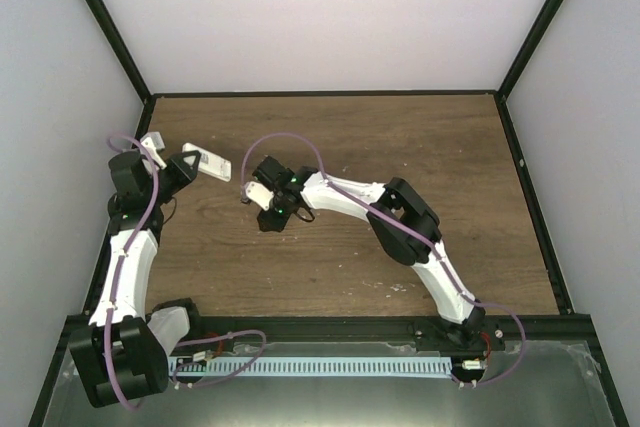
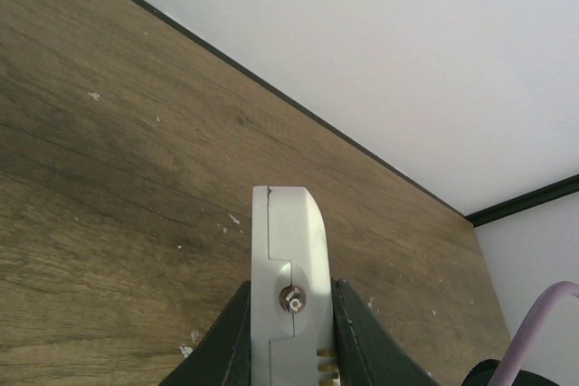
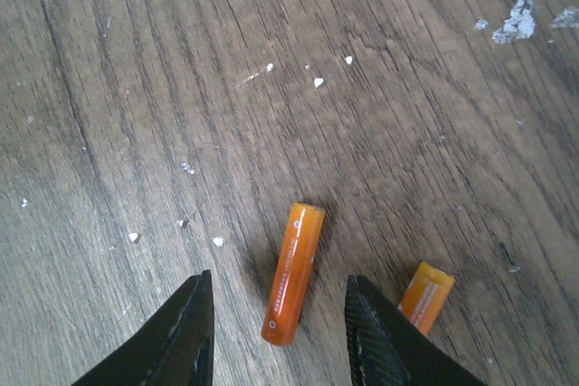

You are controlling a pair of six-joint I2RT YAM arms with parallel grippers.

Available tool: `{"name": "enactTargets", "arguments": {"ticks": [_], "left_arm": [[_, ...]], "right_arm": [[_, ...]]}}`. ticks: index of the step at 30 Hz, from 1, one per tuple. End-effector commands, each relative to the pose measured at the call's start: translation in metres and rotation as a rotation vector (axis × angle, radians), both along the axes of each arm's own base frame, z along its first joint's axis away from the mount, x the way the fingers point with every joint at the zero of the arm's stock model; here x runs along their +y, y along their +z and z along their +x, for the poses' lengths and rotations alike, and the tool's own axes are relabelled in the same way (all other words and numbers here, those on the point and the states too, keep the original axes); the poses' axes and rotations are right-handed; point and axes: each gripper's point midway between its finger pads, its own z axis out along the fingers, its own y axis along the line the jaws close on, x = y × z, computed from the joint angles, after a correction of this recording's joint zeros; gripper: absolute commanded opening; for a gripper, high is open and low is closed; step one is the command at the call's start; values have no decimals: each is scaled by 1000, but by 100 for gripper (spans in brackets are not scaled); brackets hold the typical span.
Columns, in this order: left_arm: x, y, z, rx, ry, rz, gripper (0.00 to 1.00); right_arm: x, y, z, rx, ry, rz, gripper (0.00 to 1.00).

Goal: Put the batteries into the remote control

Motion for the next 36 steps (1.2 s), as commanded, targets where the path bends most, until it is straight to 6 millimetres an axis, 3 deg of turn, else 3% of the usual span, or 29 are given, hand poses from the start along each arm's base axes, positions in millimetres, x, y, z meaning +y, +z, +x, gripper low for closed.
{"name": "enactTargets", "arguments": {"ticks": [1,10,23,27,32,36], "left_arm": [[1,11,0,-37,1,11,0],[1,10,1,-32,-3,12,0],[1,9,5,-29,-8,16,0],[2,10,6,-30,-8,17,0],[3,14,7,-38,-3,30,0],[6,20,9,-51,13,43,0]], "right_arm": [[8,0,-1,-18,24,-8,31],[5,-14,-4,-5,35,-35,27],[3,-19,-12,15,71,-47,1],[5,-6,-11,2,64,-22,1],[0,29,-6,-70,32,35,1],[-31,50,1,-138,-31,27,1]]}}
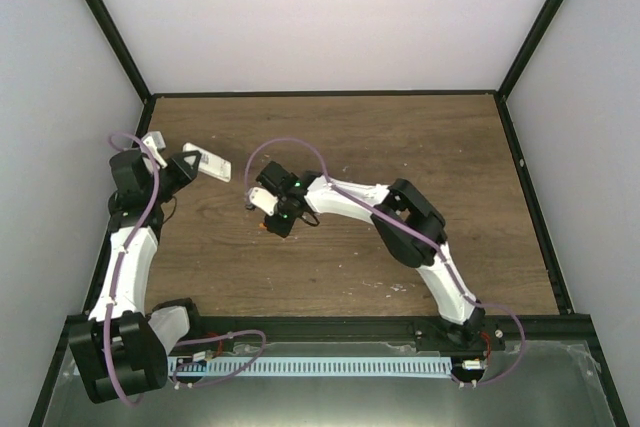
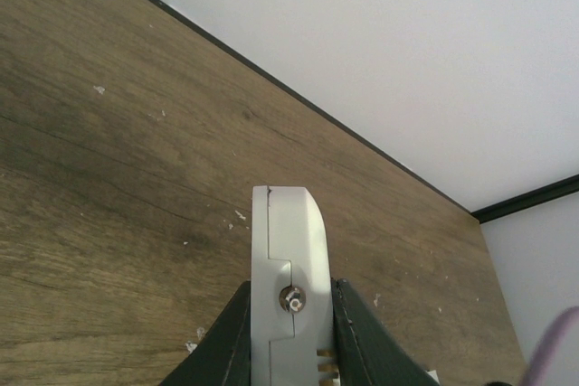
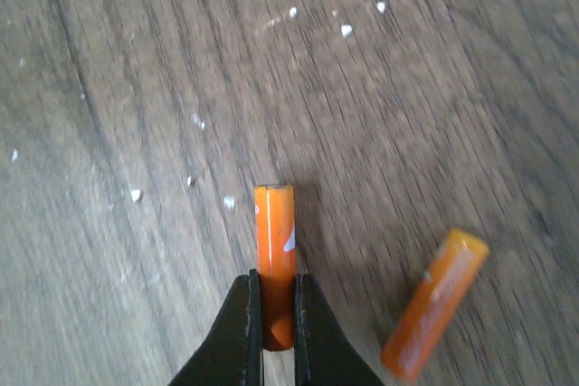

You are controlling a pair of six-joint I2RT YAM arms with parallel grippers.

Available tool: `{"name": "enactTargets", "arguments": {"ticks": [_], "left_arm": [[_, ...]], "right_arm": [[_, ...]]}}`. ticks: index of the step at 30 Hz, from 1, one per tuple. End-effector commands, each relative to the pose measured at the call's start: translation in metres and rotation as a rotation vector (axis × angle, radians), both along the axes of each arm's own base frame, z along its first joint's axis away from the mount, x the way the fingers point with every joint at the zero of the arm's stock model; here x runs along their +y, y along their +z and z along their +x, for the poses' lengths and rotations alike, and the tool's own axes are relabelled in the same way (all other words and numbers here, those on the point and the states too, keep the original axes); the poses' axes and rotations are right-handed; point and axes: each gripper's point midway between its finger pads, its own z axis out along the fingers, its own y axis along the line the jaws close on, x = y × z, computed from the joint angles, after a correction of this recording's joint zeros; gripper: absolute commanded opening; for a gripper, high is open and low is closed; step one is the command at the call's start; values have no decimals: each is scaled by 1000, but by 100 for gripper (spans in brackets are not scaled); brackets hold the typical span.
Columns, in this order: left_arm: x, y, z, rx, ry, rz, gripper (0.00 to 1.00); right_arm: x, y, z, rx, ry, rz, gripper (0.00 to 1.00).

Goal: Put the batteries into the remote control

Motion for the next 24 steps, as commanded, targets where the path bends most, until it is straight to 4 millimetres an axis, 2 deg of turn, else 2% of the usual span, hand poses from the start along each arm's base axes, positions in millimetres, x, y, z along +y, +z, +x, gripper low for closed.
{"name": "enactTargets", "arguments": {"ticks": [1,4,9,12,18,24], "left_arm": [[6,25,6,-68,16,34,0],[6,27,8,-75,20,29,0],[7,25,14,-74,17,21,0],[8,24,17,-70,15,23,0],[8,23,22,-70,7,19,0],[6,22,26,-69,-2,5,0]], "right_arm": [[-27,56,13,-124,-73,56,1],[-66,63,13,-148,-109,29,1],[-128,42,3,-216,-109,-129,1],[-151,35,-1,-245,-96,-178,1],[-166,28,-11,-321,31,-185,1],[-164,23,-17,-325,162,-161,1]]}}
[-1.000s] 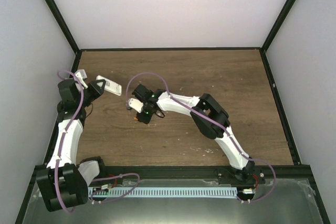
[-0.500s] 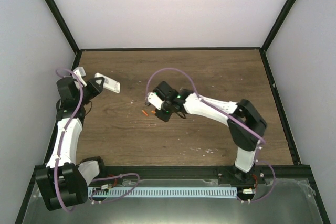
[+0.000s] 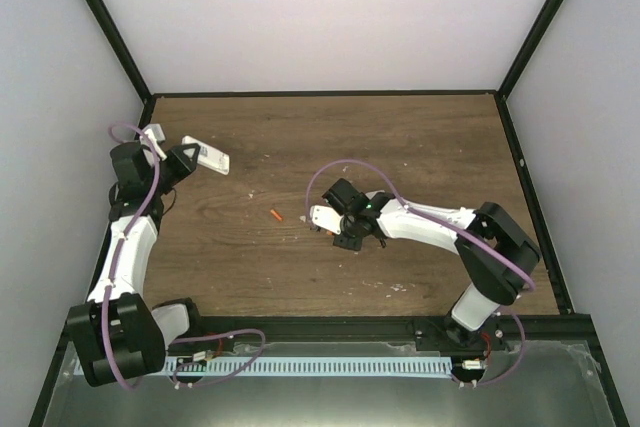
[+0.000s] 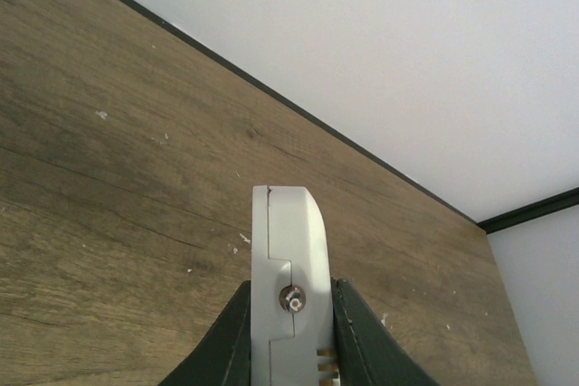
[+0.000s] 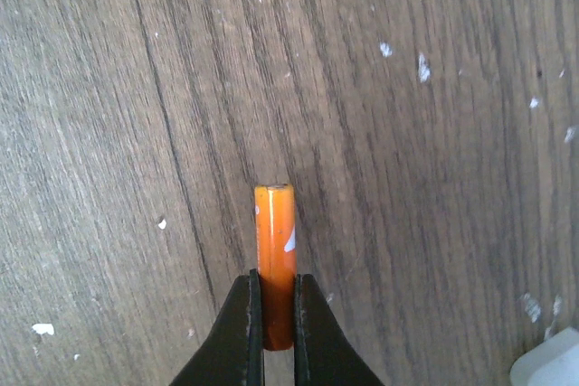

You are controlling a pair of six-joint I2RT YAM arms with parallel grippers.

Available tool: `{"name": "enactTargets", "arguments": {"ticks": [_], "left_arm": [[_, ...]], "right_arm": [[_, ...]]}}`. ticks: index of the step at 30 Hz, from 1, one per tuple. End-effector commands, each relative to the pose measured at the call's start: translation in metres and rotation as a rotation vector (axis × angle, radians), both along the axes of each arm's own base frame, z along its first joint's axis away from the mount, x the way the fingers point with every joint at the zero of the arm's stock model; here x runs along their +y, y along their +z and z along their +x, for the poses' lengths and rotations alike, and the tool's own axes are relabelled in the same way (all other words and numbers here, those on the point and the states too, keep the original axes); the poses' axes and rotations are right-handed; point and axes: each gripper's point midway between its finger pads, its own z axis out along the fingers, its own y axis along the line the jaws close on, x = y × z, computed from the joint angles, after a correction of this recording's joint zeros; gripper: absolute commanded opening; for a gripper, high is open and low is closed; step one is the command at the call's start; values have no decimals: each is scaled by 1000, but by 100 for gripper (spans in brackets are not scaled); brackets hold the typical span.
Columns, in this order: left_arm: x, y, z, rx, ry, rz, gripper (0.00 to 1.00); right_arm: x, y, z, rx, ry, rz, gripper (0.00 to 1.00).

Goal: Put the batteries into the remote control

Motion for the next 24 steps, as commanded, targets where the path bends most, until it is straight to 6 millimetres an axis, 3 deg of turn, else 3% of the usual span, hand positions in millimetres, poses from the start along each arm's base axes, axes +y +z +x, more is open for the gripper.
{"name": "enactTargets", "arguments": {"ticks": [1,7,11,19,24], "left_arm": [[0,19,7,-57,-11,-3,0],[1,20,6,-60,-10,7,0],[1,19,5,-57,-8,10,0],[2,19,6,-55,-8,14,0],[2,20,9,-58,-7,12,0]], "right_arm": [[13,12,4,-44,141,50,1],[12,-15,-7,54,196,0,1],[22,-13,-7,76,206,31,5],[21,-17,0,73,186,-4,20],[21,-7,-2,69,168,18,24]]}}
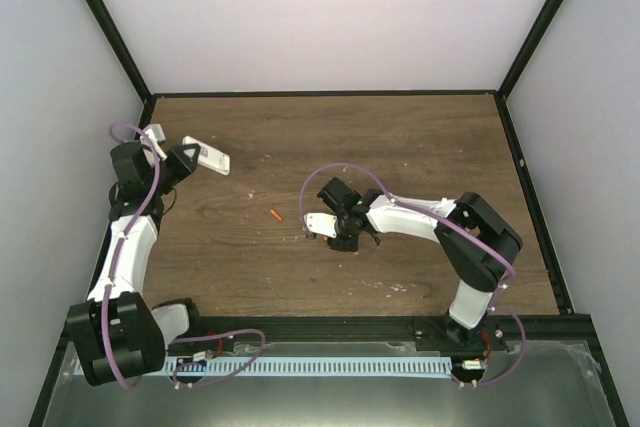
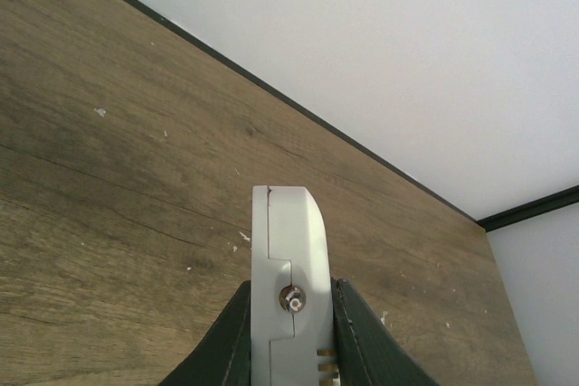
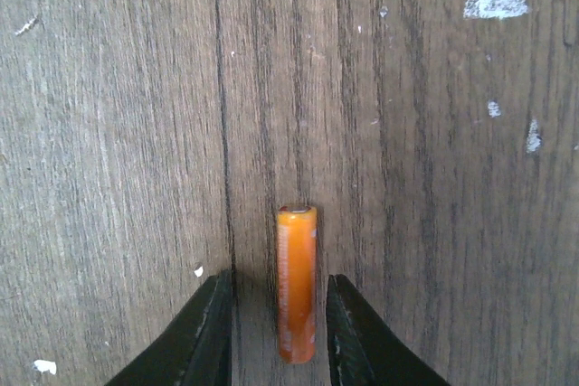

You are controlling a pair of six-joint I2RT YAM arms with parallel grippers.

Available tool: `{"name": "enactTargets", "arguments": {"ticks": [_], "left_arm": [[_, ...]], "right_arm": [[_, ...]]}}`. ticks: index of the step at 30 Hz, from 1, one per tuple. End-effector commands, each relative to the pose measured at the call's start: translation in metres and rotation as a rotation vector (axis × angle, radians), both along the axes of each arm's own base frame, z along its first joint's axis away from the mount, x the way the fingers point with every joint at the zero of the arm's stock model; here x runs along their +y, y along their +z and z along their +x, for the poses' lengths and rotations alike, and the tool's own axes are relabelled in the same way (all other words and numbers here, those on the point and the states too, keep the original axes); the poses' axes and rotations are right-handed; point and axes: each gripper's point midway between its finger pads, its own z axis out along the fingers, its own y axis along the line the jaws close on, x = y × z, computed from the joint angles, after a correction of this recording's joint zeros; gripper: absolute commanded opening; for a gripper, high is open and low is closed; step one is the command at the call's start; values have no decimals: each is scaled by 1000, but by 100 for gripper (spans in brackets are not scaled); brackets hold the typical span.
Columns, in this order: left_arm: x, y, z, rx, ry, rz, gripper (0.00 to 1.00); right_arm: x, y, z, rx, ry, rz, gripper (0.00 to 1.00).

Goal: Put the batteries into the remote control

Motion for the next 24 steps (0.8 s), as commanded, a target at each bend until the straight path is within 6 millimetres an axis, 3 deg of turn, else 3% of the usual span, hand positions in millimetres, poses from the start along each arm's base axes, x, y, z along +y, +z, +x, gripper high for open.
{"name": "enactTargets", "arguments": {"ticks": [1,6,10,15,21,24], "left_arm": [[3,23,9,-65,-1,15,0],[4,24,14,-69,-1,11,0],[6,29,19,-77,4,14,0],[10,37,29,-97,13,21,0],[14,44,45,-108,17,28,0],[16,46,51,-101,13,47,0]], "right_arm": [[5,19,3,-7,-25,35,25],[9,41,4,0,-95,101,26],[20,75,24,-19,-265,167,28],[16,104,50,-22,-578,202,30],[-10,168,76,-142,-952,375,68],[-21,193,88,-141,-1037,485,87]]}}
